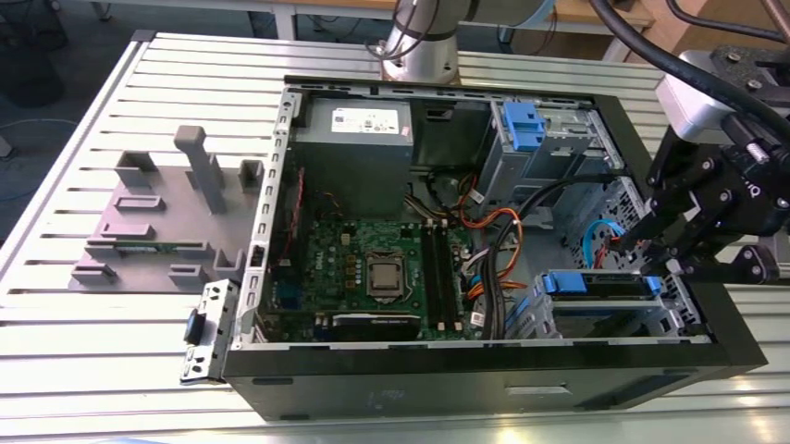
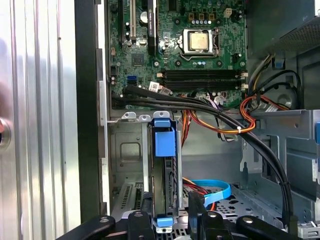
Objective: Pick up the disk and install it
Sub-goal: 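Insert the first disk wire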
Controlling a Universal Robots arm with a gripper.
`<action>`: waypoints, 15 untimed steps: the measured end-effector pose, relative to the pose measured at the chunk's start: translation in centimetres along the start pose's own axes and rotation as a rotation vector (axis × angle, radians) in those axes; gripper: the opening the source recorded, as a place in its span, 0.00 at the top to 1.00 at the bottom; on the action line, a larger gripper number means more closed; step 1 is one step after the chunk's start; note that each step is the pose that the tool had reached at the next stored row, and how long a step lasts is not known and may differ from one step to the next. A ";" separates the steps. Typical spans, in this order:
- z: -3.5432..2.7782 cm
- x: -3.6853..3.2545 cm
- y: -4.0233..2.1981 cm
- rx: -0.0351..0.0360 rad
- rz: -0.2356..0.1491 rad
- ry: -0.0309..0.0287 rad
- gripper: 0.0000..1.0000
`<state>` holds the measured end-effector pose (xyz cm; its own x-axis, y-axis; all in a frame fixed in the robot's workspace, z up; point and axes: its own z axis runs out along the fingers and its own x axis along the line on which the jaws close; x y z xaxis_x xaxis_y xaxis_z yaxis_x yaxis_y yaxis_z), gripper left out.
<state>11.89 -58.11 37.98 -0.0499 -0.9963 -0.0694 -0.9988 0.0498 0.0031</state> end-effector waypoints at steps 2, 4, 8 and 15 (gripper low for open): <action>0.00 0.00 -0.06 0.0000 0.000 0.0000 0.58; 0.00 -0.01 -0.13 0.0000 0.000 0.0000 0.58; 0.01 -0.01 -0.27 0.0000 0.000 0.0000 0.58; 0.02 -0.02 -0.48 0.0000 0.000 -0.0001 0.58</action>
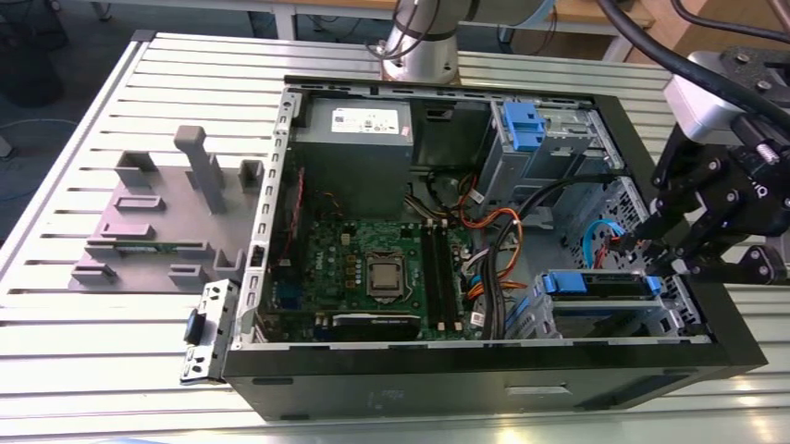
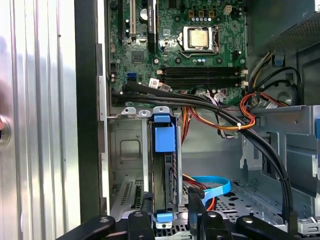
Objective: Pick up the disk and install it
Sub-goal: 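Insert the first disk wire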
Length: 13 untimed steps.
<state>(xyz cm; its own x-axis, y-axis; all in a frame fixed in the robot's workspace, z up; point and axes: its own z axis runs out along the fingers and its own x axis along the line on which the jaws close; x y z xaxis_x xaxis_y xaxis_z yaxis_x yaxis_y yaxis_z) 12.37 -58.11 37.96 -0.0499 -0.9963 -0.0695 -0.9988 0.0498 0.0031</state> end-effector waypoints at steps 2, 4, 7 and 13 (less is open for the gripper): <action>0.00 0.00 -0.04 0.0000 0.000 0.0000 0.58; 0.00 -0.01 -0.09 0.0000 0.000 0.0001 0.58; 0.00 -0.01 -0.16 0.0000 0.000 0.0001 0.58; 0.01 -0.02 -0.35 0.0000 0.000 0.0001 0.58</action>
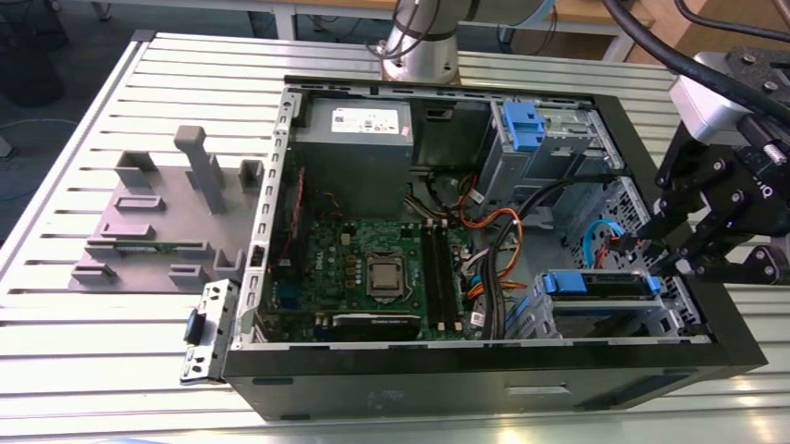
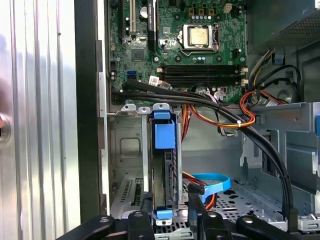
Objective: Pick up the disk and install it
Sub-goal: 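Insert the first disk wire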
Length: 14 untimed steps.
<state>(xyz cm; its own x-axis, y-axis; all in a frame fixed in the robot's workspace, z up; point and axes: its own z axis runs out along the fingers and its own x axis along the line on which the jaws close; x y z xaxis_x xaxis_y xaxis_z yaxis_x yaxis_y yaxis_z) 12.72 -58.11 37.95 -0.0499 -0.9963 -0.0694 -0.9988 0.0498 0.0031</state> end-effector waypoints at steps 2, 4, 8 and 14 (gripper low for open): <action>0.00 0.00 -0.07 0.0000 0.000 0.0000 0.58; 0.01 -0.01 -0.15 0.0000 0.000 0.0000 0.58; 0.01 -0.01 -0.28 0.0000 0.000 0.0000 0.58; 0.02 -0.02 -0.48 0.0000 0.000 0.0000 0.58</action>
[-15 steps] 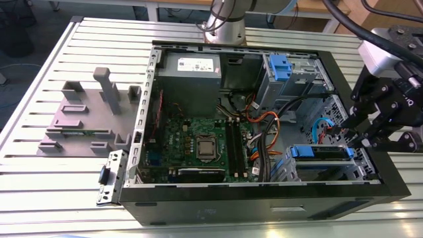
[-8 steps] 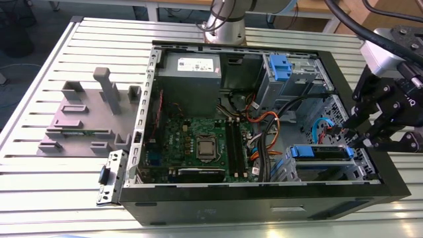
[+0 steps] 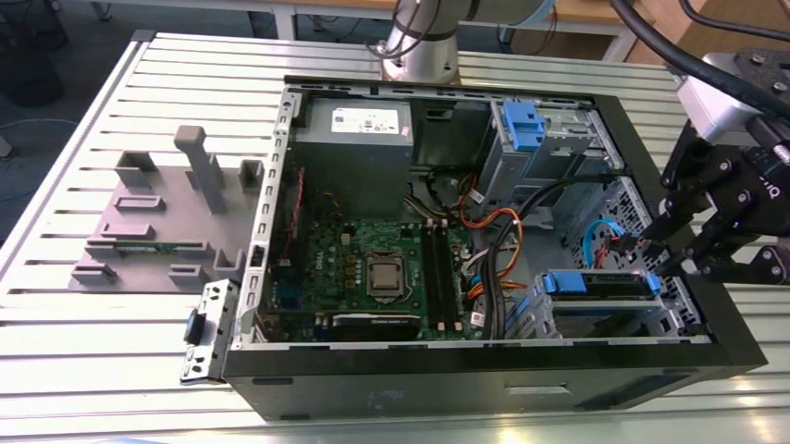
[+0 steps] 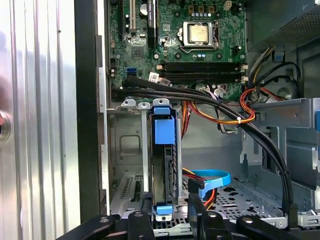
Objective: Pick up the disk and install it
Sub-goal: 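Insert the first disk wire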
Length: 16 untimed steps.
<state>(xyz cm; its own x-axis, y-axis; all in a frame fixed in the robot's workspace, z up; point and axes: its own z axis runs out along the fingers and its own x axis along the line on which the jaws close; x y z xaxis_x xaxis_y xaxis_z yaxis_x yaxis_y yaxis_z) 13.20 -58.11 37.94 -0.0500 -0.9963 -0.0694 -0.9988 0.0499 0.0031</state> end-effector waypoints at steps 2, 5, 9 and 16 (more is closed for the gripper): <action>0.00 0.00 -0.06 0.0000 0.000 0.0000 0.58; 0.01 -0.01 -0.15 0.0000 0.000 0.0000 0.58; 0.01 -0.01 -0.25 0.0000 0.000 0.0000 0.58; 0.02 -0.02 -0.37 0.0000 0.000 0.0000 0.58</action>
<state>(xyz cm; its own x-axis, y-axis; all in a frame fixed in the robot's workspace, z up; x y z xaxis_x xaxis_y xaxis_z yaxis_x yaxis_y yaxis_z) 13.57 -58.11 37.91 -0.0499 -0.9963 -0.0695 -0.9988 0.0498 0.0031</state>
